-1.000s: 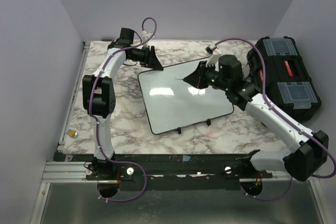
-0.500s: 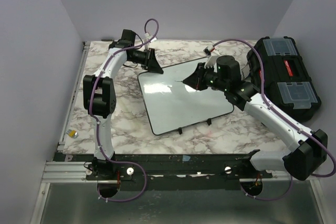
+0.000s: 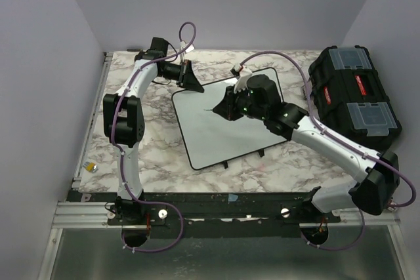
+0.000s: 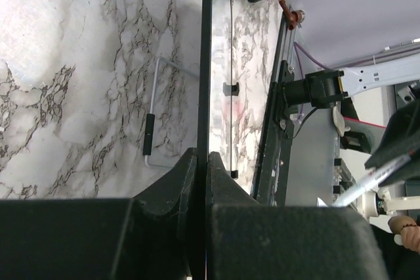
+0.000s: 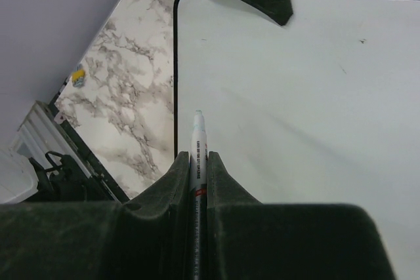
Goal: Write a sentence on the whiteboard
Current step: Hold the whiteboard on the whiteboard stand, then write a sentence on the whiteboard.
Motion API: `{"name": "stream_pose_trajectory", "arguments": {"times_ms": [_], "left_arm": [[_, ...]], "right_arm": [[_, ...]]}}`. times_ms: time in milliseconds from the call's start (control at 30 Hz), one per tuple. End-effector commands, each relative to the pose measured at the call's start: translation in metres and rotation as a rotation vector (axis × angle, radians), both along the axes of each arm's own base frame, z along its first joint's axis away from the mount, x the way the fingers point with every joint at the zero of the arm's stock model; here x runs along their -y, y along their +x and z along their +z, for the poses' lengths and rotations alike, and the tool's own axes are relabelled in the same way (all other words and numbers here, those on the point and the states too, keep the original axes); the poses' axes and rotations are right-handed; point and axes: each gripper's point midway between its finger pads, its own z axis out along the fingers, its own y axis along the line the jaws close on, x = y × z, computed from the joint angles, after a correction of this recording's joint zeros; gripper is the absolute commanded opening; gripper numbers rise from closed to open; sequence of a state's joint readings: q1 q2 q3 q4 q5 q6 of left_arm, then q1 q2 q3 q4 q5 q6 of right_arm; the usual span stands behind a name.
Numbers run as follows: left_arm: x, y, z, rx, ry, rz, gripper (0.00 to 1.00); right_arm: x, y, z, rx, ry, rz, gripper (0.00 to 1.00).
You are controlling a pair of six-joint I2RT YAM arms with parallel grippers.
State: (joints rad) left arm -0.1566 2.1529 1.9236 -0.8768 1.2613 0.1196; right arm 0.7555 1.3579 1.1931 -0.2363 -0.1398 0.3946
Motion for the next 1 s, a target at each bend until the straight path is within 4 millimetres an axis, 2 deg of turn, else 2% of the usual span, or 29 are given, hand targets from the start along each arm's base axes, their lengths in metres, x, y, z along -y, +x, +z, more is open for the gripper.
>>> {"name": "stream_pose_trajectory", "arguments": {"times_ms": [0,200,333,633,800,967], "left_arm": [[0.003,0.003,0.009,0.124,0.007,-0.008,0.0],[0.004,0.006,0.008,0.119,0.015,0.009,0.0],[0.005,0.009,0.006,0.113,0.016,0.012,0.0],[0.005,0.008,0.008,0.121,0.009,0.01,0.0],[0.005,0.007,0.012,0.128,0.004,0.008,0.0],[0.005,0.007,0.013,0.131,-0.005,0.007,0.0]], "right_arm": [[-0.007,0.01,0.0,0.075,-0.082,-0.074,0.01],[-0.041,-0.002,-0.006,0.165,-0.16,-0.067,0.01],[-0.056,0.0,-0.015,0.191,-0.208,-0.098,0.01],[-0.075,0.015,-0.028,0.189,-0.259,-0.145,0.01],[-0.077,0.027,-0.025,0.21,-0.281,-0.202,0.01],[-0.087,0.035,-0.024,0.217,-0.282,-0.214,0.01]]}}
